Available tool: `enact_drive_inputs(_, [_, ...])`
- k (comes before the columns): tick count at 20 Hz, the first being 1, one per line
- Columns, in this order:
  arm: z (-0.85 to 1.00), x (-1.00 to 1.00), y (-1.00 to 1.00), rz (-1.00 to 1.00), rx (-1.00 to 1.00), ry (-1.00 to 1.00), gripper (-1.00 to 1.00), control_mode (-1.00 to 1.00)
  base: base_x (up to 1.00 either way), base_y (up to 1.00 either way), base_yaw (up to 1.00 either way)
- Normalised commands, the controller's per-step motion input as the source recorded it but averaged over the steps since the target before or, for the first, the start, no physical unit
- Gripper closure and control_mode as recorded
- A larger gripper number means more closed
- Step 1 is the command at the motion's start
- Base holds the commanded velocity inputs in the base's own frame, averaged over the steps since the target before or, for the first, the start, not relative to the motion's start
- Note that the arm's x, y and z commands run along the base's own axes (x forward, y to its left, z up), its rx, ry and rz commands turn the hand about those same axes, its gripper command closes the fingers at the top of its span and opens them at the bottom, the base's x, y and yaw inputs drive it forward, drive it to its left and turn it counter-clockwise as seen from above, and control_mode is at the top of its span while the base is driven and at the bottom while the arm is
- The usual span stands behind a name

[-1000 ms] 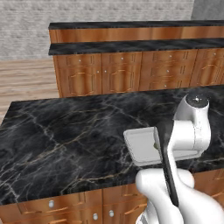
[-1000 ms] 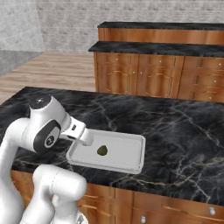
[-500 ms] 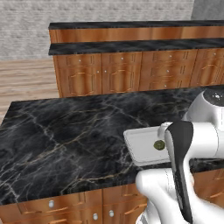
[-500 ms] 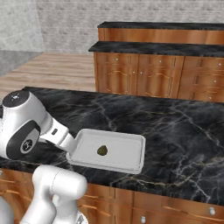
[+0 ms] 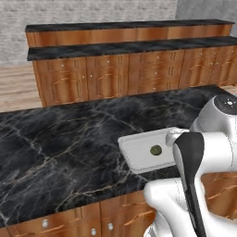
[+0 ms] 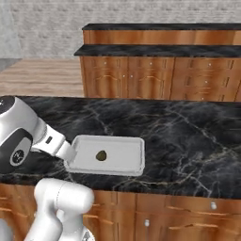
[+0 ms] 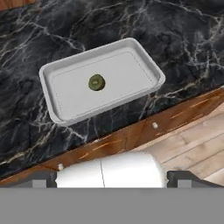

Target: Pick the mango and kiwi from the fridge and place them inside the tupperware on the counter.

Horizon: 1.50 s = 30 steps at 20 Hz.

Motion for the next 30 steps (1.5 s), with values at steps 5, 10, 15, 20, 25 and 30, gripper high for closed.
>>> enact_drive_inputs(5, [0.00, 0.00, 0.00, 0.00, 0.00, 0.00, -1.00, 1.00, -0.38, -0.20, -1.00])
enact_drive_inputs(10, [0.00, 0.00, 0.00, 0.00, 0.00, 0.00, -1.00, 1.00, -0.05, -0.46, -1.00])
enact_drive_inputs(15, [0.00, 0.00, 0.00, 0.00, 0.00, 0.00, -1.00, 1.00, 0.23, -0.92, -0.99])
enact_drive_inputs(20, [0.00, 0.00, 0.00, 0.00, 0.00, 0.00, -1.00, 1.00, 0.29, -1.00, -0.69])
enact_drive_inputs(25, [0.00, 0.00, 0.00, 0.00, 0.00, 0.00, -1.00, 1.00, 0.83, -0.83, -0.41])
enact_drive_inputs(30, [0.00, 0.00, 0.00, 0.00, 0.00, 0.00, -1.00, 1.00, 1.00, -0.58, -0.12])
